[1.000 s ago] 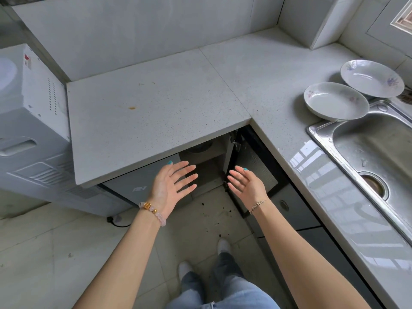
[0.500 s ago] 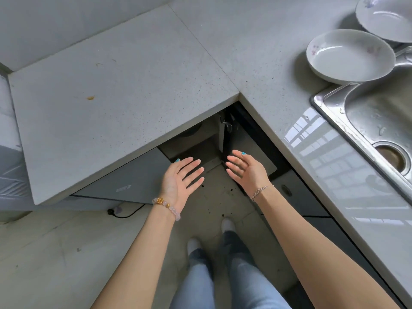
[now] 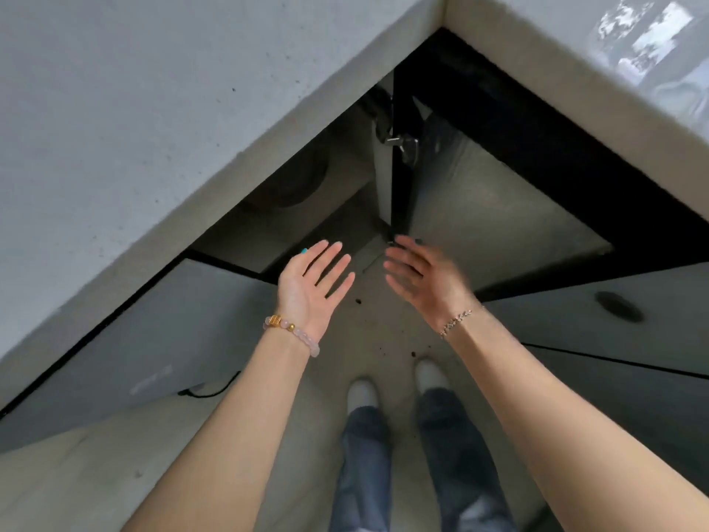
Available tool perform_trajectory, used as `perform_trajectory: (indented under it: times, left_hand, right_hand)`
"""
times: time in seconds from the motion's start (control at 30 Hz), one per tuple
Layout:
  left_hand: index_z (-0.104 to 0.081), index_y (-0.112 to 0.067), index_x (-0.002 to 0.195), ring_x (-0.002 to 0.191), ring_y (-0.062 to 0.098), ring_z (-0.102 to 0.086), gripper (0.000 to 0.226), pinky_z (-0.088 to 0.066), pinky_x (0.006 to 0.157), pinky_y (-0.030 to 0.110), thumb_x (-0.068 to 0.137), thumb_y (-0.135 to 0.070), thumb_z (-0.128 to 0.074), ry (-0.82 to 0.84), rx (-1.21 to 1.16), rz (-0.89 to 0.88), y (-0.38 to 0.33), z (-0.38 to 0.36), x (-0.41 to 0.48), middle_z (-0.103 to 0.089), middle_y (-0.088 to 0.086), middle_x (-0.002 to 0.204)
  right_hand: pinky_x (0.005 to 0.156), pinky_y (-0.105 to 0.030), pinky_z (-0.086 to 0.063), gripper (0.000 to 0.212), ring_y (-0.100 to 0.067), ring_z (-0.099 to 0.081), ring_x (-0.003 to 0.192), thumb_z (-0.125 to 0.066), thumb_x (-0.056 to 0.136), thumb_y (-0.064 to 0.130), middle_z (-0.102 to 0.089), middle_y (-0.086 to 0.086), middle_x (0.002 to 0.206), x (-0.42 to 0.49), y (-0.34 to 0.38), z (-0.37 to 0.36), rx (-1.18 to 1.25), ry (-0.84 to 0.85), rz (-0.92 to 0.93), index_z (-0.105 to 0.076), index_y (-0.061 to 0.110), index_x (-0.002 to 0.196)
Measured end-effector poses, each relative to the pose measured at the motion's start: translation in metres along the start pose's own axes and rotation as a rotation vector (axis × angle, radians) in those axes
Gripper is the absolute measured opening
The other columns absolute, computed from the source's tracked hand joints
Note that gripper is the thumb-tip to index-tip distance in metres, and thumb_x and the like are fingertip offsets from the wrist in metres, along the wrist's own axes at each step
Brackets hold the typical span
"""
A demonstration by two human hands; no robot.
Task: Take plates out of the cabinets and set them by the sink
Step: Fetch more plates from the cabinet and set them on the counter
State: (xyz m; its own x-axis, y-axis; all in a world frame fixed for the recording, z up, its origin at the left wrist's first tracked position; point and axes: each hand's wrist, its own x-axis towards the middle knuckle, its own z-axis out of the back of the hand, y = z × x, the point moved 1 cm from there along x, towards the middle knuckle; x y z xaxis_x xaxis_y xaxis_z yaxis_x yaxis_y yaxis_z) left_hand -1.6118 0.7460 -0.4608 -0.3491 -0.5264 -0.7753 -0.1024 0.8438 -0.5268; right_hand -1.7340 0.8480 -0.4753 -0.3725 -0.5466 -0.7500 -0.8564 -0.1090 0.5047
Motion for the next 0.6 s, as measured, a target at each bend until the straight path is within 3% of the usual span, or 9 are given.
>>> perform_trajectory:
  times: [0.27, 0.47, 0.6]
  left_hand:
    - [-0.056, -0.009, 0.104, 0.115, 0.027, -0.055, 0.027, -0.046, 0.094, 0.041, 0.098, -0.024, -0.035, -0.029, -0.1, -0.04, -0.003, 0.014, 0.095, -0.061, 0.006, 0.112]
    - [-0.042, -0.004, 0.132, 0.126, 0.03, -0.048, 0.044, -0.044, 0.093, 0.042, 0.097, -0.03, -0.039, -0.067, -0.281, -0.066, -0.015, 0.001, 0.146, -0.049, 0.015, 0.135]
    - [-0.042, 0.0, 0.133, 0.127, 0.029, -0.048, 0.044, -0.044, 0.097, 0.041, 0.098, -0.026, -0.042, -0.084, -0.343, -0.093, -0.027, -0.003, 0.166, -0.047, 0.017, 0.139]
  right_hand:
    - [0.077, -0.027, -0.052, 0.026, -0.013, -0.063, 0.084, -0.035, 0.099, 0.021, -0.066, 0.0, 0.092, 0.059, -0.03, 0.003, 0.039, 0.036, -0.011, -0.061, 0.018, 0.096]
    - [0.076, -0.028, -0.053, 0.023, -0.016, -0.064, 0.089, -0.039, 0.097, 0.023, -0.067, -0.002, 0.096, 0.089, -0.031, 0.009, 0.04, 0.055, -0.014, -0.061, 0.016, 0.1]
    - [0.079, -0.029, -0.054, 0.024, -0.015, -0.065, 0.088, -0.04, 0.097, 0.024, -0.068, -0.001, 0.095, 0.099, -0.031, 0.012, 0.022, 0.059, -0.023, -0.062, 0.016, 0.102]
